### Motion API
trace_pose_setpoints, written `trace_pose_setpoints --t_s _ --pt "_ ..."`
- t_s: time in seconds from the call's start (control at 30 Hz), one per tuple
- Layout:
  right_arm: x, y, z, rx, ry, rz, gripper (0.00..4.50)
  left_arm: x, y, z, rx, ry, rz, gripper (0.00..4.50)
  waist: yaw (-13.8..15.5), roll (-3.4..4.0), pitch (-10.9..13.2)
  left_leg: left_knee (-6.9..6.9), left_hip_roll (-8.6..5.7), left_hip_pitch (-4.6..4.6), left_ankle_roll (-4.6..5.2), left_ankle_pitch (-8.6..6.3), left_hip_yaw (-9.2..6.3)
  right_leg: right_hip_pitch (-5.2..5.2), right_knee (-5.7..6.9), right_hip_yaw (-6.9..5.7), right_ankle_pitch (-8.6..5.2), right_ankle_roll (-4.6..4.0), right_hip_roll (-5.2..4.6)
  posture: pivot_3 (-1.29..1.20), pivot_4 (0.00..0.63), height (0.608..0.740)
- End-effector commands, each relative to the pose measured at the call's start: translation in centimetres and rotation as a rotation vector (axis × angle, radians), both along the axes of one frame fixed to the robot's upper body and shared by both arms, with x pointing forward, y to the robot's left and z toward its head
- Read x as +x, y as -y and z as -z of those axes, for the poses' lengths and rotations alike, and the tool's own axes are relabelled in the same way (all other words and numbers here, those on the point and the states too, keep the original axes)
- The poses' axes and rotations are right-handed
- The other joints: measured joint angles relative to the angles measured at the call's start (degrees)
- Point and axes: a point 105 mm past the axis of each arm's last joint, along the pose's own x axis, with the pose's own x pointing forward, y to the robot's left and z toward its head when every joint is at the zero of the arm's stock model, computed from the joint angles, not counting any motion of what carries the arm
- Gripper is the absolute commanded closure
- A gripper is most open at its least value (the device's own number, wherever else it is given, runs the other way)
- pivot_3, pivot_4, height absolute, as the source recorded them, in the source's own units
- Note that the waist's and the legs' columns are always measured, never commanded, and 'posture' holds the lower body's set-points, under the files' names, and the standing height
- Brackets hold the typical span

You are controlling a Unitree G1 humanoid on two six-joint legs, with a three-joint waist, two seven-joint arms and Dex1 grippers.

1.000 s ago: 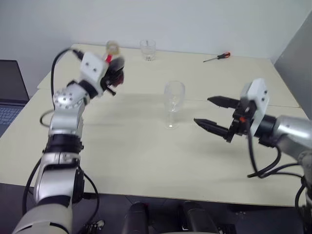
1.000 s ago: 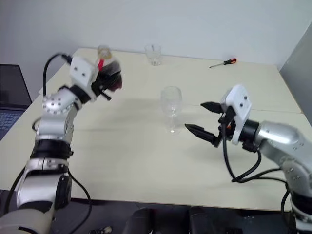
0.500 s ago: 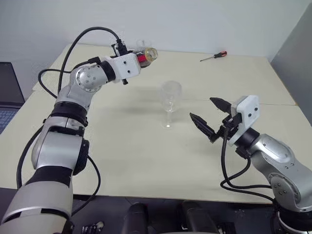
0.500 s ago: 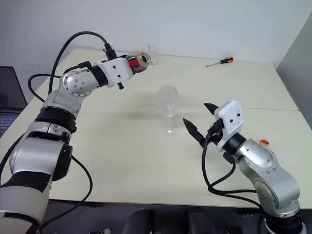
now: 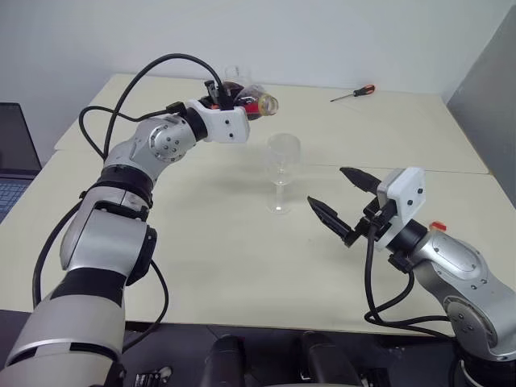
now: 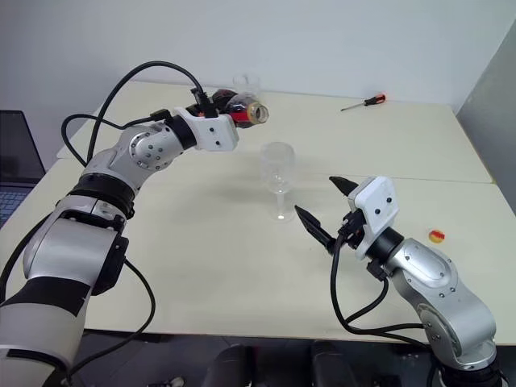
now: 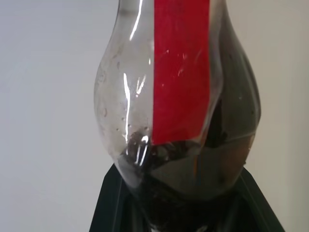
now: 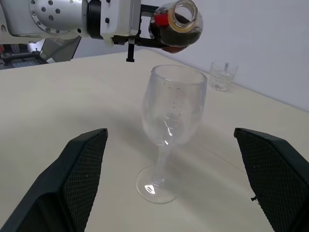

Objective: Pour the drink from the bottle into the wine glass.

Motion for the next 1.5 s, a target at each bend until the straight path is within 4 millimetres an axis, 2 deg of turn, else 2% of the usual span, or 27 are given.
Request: trace_pose_setpoints --t_s 0.03,0.83,1.5 --pt "-0.47 -0.17 -0.82 -0.006 0.045 -0.011 0.00 -0.54 0.78 -2.34 0.026 0.105 0.034 3.55 -0.01 0.00 0.00 0.00 0.00 0.00 0.00 0.00 0.00 0.00 0.00 0.00 0.01 -0.02 0.00 0.00 0.150 0.740" --pt "-0.61 0.22 -0.69 -0.027 0.039 0.003 0.00 -0.53 0.62 -2.48 0.204 0.228 0.017 3.55 0.00 0.00 0.00 0.03 -0.01 0.01 -0.01 0.01 -0.01 0.01 0.04 -0.02 0.08 -0.14 0.00 0.00 0.150 0.740" --pt "-0.59 0.57 -0.48 -0.050 0.036 0.017 0.00 -0.37 0.25 -2.78 0.244 0.243 -0.001 3.55 0.00 -0.01 0.00 0.07 -0.02 0.02 -0.01 0.01 -0.01 0.02 0.09 -0.02 0.10 -0.16 -0.01 0.00 0.150 0.740"
